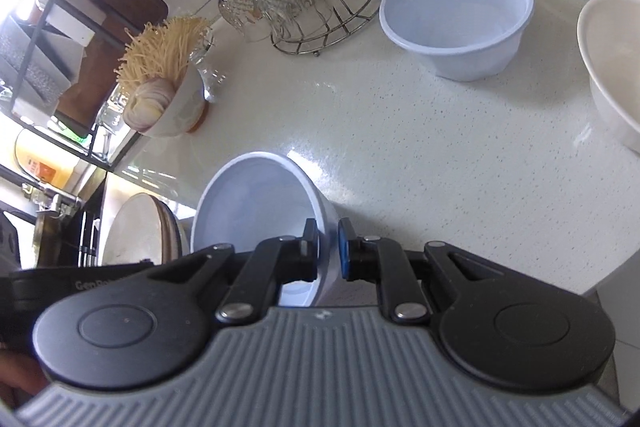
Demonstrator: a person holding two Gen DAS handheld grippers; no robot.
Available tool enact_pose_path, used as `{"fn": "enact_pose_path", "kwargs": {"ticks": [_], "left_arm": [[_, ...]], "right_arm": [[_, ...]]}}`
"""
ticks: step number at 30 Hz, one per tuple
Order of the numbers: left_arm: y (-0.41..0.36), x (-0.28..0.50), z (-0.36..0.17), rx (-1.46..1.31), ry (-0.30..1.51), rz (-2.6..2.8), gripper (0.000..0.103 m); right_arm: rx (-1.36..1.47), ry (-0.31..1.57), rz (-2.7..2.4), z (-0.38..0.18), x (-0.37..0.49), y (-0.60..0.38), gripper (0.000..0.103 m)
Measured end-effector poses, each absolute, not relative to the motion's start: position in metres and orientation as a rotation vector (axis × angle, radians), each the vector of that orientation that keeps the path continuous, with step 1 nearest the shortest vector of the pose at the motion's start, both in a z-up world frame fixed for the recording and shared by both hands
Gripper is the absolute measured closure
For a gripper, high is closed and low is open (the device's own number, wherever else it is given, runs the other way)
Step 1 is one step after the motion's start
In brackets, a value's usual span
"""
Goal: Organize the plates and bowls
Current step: 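Carry the white bowl with both grippers toward the stacked leaf plates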
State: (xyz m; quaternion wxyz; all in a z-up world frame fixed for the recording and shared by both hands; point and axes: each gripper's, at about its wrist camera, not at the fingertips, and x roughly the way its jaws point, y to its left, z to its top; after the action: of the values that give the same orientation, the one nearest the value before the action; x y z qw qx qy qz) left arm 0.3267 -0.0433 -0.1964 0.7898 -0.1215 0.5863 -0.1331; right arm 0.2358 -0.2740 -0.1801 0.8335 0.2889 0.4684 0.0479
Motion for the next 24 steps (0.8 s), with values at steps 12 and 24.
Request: {"fn": "enact_pose_path", "kwargs": {"ticks": [12, 24], "left_arm": [[-0.037, 0.330, -0.189, -0.218, 1.228, -0.274, 0.077], [-0.032, 0.319, -0.154, -0.188, 1.142, -0.250, 0.076]], "right_arm": [[0.564, 0.955, 0.138, -0.183, 0.226, -0.268, 0.088], [0.537, 0.923, 0.150, -0.167, 0.224, -0.272, 0.040]]}}
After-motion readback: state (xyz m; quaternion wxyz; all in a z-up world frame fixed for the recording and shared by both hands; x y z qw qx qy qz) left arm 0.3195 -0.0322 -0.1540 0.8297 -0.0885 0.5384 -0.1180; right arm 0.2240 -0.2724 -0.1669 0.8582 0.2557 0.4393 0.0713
